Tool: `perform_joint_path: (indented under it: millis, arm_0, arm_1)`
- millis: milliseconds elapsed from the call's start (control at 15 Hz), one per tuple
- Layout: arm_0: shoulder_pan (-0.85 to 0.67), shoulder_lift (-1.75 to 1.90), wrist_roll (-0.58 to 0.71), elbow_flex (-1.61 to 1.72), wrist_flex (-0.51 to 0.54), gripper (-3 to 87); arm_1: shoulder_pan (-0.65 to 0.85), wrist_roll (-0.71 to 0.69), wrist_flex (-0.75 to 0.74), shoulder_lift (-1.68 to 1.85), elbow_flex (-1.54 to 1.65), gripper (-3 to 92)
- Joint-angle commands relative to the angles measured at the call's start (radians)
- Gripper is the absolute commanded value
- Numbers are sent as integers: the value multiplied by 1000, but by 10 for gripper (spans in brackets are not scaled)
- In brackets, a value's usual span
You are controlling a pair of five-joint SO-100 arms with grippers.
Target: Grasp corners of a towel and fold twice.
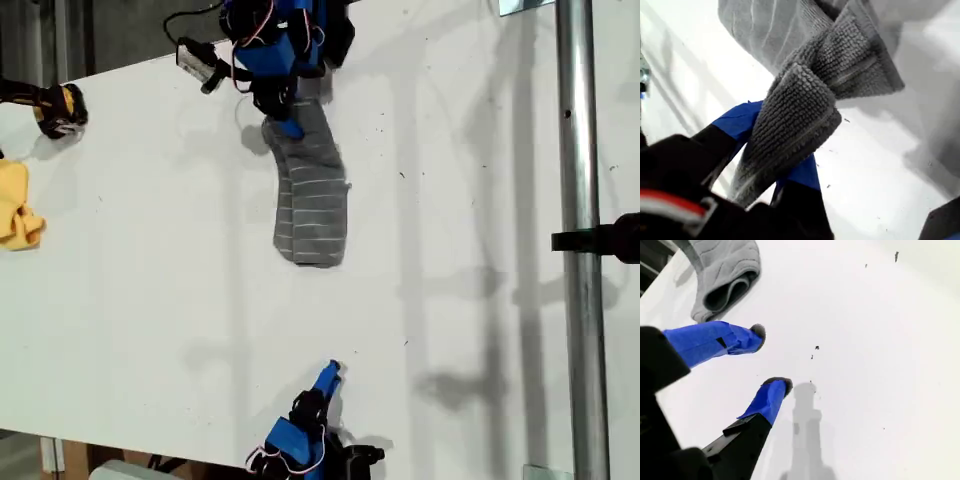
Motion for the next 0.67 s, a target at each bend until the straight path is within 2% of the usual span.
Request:
perform_joint_path:
  millis: [0,200,400,600]
  arm_0:
    - [-3,8,-3,-48,2,159]
    - [3,8,-9,-48,3,160]
    - [2,8,-8,-48,5,162]
    - [3,8,-8,-48,5,162]
  arm_1:
    - [12,-104,-117,-584,-350,-2]
    - [5,-222,-143,-1057,-764,-2]
    - [-3,-310,-150,-1341,-1115,-2]
    - [14,-356,-202,-1437,-1198,25]
